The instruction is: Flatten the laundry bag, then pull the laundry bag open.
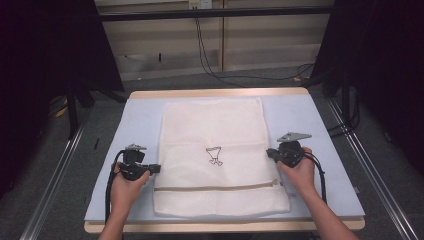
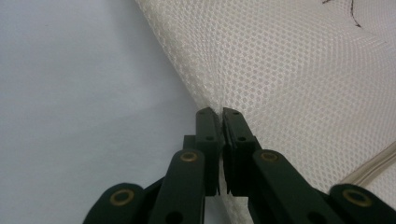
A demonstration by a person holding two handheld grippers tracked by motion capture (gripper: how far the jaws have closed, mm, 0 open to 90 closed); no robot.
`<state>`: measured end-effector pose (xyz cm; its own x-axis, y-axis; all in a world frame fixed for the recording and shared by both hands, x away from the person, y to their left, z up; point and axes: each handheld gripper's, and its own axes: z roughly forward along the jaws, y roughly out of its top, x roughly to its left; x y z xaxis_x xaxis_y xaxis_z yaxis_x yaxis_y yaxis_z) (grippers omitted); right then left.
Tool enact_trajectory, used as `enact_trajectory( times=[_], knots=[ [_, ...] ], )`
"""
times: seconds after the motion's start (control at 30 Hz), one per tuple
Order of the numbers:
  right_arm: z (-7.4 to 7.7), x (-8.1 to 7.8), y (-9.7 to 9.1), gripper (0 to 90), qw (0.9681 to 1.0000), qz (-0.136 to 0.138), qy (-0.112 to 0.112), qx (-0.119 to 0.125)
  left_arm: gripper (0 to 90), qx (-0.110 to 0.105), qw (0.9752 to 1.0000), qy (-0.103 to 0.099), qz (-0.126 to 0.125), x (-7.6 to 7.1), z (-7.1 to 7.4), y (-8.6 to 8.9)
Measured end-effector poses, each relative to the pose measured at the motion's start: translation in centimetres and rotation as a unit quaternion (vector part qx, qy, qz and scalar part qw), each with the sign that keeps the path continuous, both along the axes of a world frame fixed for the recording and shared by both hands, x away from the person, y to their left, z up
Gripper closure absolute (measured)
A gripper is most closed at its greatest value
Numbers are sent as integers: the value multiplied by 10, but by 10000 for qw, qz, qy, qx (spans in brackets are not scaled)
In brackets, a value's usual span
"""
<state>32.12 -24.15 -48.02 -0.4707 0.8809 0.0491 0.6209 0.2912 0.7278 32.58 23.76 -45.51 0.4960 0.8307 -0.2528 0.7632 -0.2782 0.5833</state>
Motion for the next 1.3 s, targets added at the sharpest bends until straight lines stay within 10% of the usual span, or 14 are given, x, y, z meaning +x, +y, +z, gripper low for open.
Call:
enact_trajectory(
  times=[0.33,0.5,0.7,1.3],
  knots=[
    [1,-3,3,867,9999,74,11,86,841,70,9999,-54,82,2,-1,5],
    [5,-5,3,742,9996,138,-136,198,676,-116,9992,-313,226,1,9,7],
    [14,-14,2,696,9987,287,-303,299,548,-434,9987,-269,-8,0,16,-7],
    [20,-56,-23,900,9945,700,-647,424,431,-431,9944,-413,-874,4,28,-68]
  ],
)
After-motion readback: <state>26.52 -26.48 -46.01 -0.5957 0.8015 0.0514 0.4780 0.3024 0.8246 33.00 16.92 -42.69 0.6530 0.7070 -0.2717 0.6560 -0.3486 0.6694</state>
